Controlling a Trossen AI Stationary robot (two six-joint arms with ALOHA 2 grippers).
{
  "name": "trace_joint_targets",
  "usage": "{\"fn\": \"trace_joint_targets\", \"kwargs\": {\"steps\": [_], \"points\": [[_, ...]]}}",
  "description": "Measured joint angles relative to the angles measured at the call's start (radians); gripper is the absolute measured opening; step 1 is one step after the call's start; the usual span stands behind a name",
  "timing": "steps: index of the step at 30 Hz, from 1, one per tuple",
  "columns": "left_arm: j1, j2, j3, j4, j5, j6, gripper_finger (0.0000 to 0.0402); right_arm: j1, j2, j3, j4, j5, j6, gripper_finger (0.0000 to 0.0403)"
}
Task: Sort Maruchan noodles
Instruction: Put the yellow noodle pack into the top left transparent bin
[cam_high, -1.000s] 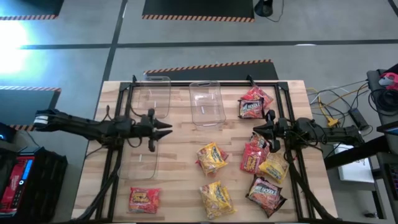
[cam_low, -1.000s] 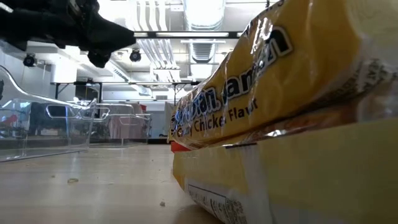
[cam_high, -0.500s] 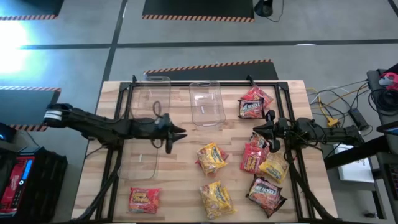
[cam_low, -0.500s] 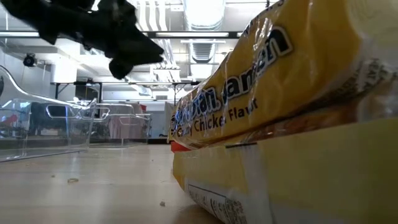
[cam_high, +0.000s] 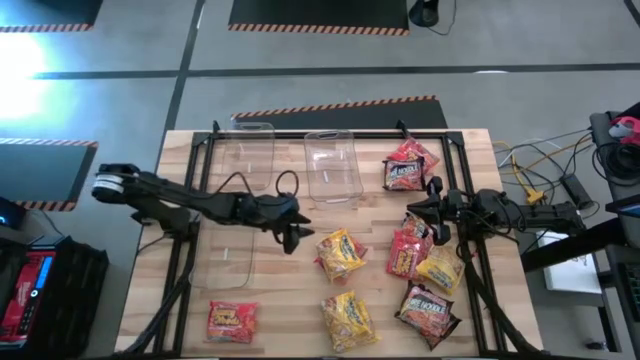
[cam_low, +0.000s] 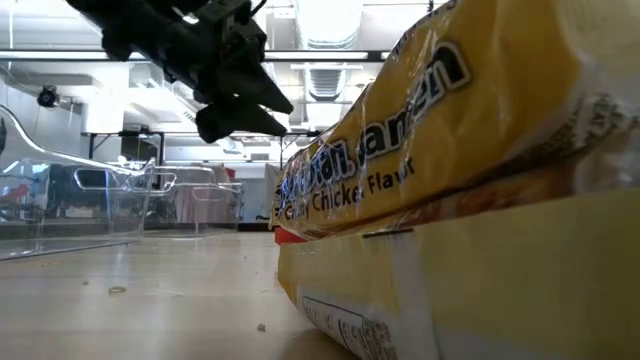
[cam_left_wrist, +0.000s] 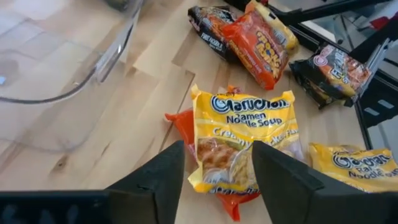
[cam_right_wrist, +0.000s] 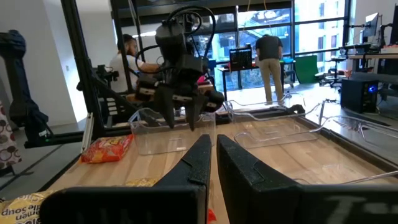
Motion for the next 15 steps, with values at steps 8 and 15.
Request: {"fn": "trace_joint_targets", "kwargs": {"steps": [8,15], "points": [[-0.016,0.080,0.030,0.003,0.020,-0.055,0.0198,0.000,0.000,0.000,-0.002,0.000,0.000,0.0018],[-0.024,0.160,0.052,0.024,0.135,-0.072,0.0215,0.000,0.000,0.000,-0.003,0.000,0.000,0.0018]]}}
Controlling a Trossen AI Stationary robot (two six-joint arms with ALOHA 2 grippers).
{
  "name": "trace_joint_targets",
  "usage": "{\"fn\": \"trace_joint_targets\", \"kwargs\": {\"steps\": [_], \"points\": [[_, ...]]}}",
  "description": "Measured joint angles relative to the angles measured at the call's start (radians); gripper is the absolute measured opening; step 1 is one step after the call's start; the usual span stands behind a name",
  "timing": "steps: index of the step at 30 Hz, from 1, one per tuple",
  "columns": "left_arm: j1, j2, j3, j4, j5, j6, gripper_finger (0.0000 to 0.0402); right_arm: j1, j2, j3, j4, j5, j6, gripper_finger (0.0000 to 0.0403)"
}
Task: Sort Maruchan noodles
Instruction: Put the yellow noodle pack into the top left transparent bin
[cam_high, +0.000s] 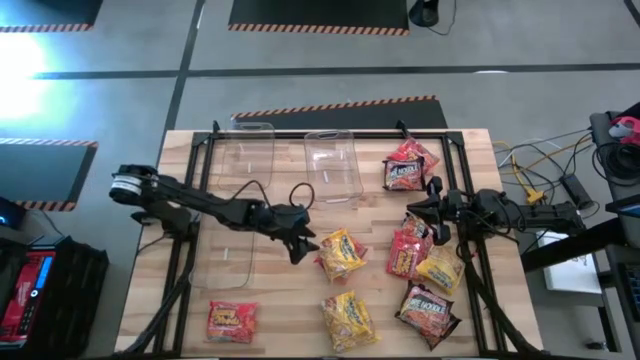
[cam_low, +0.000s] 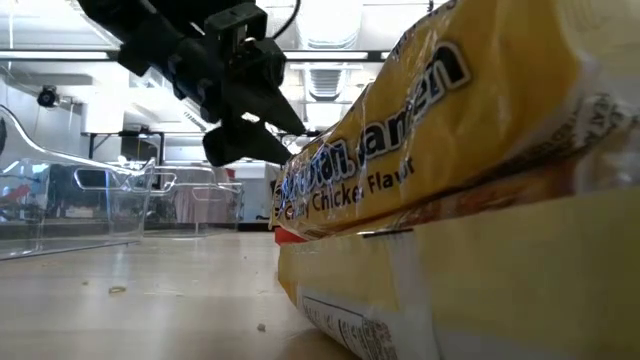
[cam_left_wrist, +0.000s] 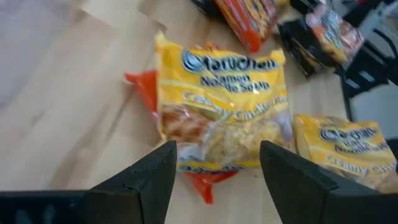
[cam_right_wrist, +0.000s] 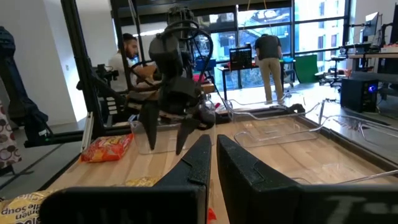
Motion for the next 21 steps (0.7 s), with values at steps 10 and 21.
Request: {"fn": "trace_joint_targets", "kwargs": {"steps": [10,21], "points": [[0.019,0.083,0.014,0.085,0.004,-0.052,0.0219,0.000,0.000,0.000,-0.001,0.000,0.000,0.0018],[0.024,0.113,-0.023,0.163,-0.107,-0.165,0.0220,0.000,0.000,0.000,-0.001,0.000,0.000,0.0018]]}}
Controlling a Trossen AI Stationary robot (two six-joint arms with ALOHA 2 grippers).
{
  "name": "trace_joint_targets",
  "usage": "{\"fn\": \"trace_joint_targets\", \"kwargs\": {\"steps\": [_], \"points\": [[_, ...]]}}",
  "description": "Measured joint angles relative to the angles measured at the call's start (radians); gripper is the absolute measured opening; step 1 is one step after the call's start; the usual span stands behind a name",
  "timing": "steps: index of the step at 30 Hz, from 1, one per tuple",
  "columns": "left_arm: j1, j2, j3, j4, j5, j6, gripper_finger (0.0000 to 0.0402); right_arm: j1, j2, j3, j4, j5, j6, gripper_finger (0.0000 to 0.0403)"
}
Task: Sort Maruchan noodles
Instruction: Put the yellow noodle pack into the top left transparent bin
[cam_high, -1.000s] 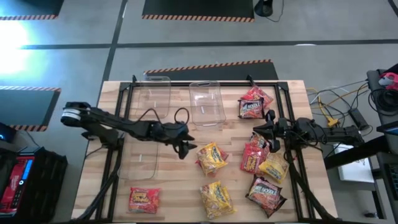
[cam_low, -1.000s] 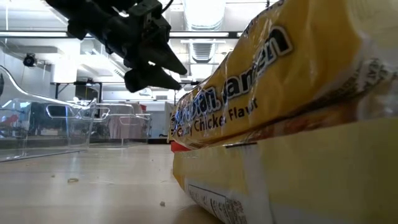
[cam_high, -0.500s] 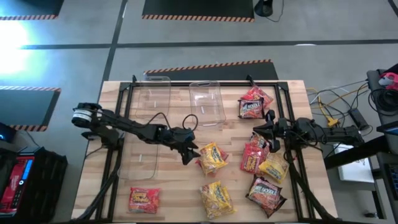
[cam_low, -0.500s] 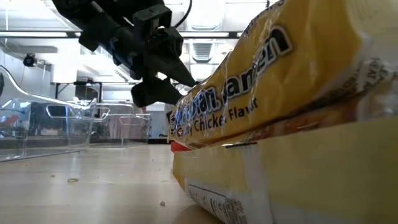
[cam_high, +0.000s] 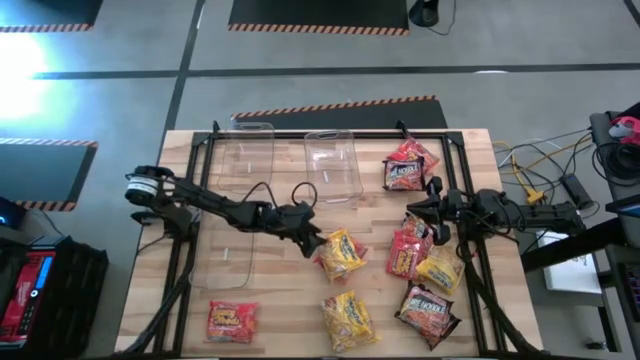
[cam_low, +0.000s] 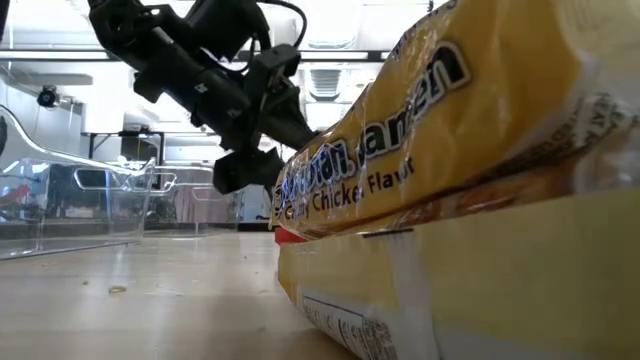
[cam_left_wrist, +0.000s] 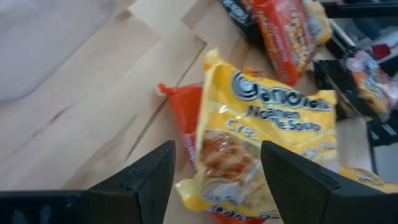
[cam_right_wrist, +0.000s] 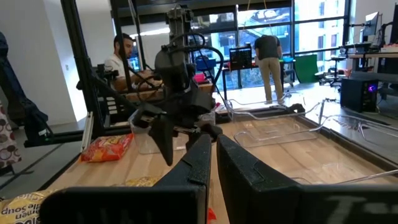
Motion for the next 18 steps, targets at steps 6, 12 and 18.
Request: {"fn": "trace_joint_targets", "kwargs": {"steps": [6,12,18], "points": [[0.001,0.013,-0.008,0.001,-0.015,-0.026,0.0220,0.000,0.000,0.000,0.000,0.000,0.000,0.0018],[0.000,0.052,-0.008,0.038,-0.006,-0.059,0.0220,0.000,0.000,0.000,-0.001,0.000,0.000,0.0018],[-0.018,0.089,-0.008,0.121,0.021,-0.070,0.0220,0.000,0.000,0.000,-0.001,0.000,0.000,0.0018]]}}
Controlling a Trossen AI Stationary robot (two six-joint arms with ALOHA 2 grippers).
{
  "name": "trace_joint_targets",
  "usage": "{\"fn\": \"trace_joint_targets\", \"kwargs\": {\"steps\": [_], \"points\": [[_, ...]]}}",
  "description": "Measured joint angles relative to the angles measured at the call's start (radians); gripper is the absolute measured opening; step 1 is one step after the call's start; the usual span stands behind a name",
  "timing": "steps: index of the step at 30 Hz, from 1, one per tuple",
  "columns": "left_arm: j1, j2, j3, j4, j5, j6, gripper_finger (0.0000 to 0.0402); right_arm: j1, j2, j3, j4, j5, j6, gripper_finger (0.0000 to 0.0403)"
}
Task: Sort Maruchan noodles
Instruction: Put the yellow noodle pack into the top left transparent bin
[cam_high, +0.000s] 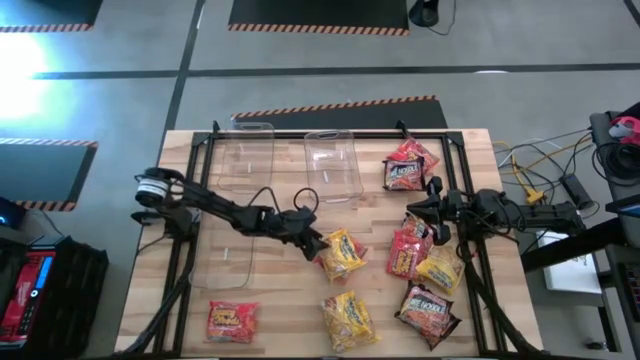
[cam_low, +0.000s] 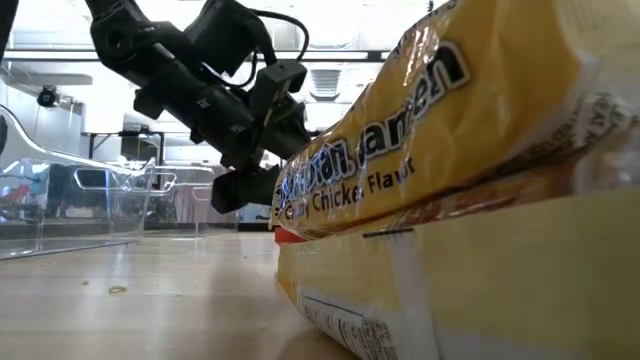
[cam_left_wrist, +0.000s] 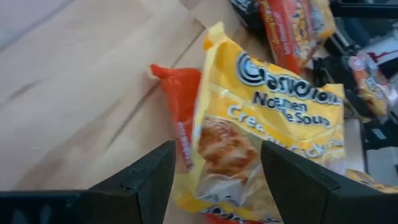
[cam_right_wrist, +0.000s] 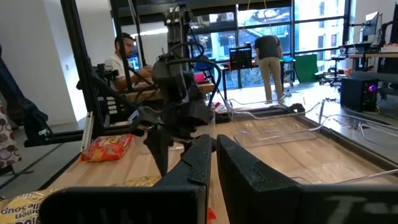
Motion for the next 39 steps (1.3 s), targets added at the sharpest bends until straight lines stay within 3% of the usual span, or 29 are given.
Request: {"fn": "trace_joint_targets", "kwargs": {"steps": [4,16,25,31,39], "points": [[-0.006,0.038,-0.009,0.077,0.000,-0.011,0.0220,0.000,0.000,0.000,0.000,0.000,0.000,0.0018],[-0.004,0.173,-0.117,0.519,0.031,-0.127,0.0220,0.000,0.000,0.000,0.000,0.007,0.000,0.0018],[-0.004,0.196,-0.127,0.600,0.094,-0.114,0.0215,0.000,0.000,0.000,0.000,0.007,0.000,0.0018],[-0.002,0.196,-0.127,0.601,0.109,-0.105,0.0182,0.000,0.001,0.000,0.001,0.007,0.000,0.0018],[-0.002,0.196,-0.127,0.600,0.112,-0.059,0.0103,0.000,0.001,0.000,0.001,0.007,0.000,0.0018]]}}
